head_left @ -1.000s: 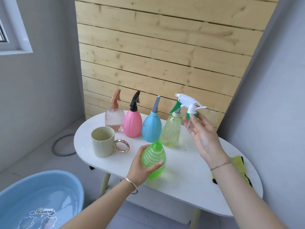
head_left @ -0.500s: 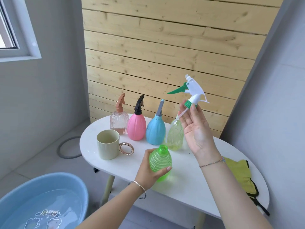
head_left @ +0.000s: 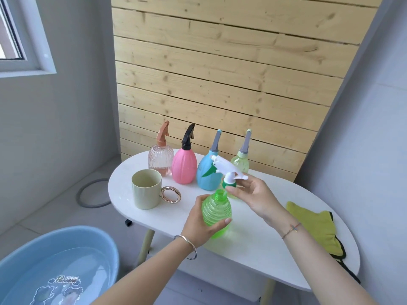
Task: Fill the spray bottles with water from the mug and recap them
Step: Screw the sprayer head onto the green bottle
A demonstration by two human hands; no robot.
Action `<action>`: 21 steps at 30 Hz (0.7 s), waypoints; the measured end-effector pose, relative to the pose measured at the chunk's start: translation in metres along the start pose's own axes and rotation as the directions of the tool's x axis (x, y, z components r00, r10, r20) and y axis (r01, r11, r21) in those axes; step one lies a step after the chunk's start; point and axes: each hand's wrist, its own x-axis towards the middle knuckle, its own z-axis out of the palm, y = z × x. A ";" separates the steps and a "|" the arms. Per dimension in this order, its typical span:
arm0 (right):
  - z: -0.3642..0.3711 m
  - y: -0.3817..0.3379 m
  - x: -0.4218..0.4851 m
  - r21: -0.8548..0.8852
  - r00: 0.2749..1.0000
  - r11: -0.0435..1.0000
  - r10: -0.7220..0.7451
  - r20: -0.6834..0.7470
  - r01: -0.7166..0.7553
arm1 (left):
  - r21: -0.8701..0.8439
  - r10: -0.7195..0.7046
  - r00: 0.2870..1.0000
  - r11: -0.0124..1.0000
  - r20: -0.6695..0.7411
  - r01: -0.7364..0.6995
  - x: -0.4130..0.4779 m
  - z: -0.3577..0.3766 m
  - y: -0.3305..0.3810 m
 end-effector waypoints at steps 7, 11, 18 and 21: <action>0.001 0.008 0.004 -0.161 0.997 0.987 0.022 0.073 -0.010 | 0.059 -0.018 0.969 0.998 0.245 0.003 0.006 -0.024 -0.004; 0.000 0.008 0.009 -0.221 0.998 0.975 0.018 0.059 -0.005 | 0.096 -0.043 0.971 0.995 0.235 0.021 0.009 -0.027 -0.005; 0.004 0.015 0.010 -0.342 0.999 0.940 -0.007 0.046 0.023 | 0.056 -0.056 0.973 0.997 0.223 0.045 0.009 -0.025 -0.006; 0.012 0.020 0.009 -0.372 0.994 0.927 -0.075 -0.076 0.042 | 0.062 -0.055 0.974 0.997 0.218 0.043 0.007 -0.025 -0.006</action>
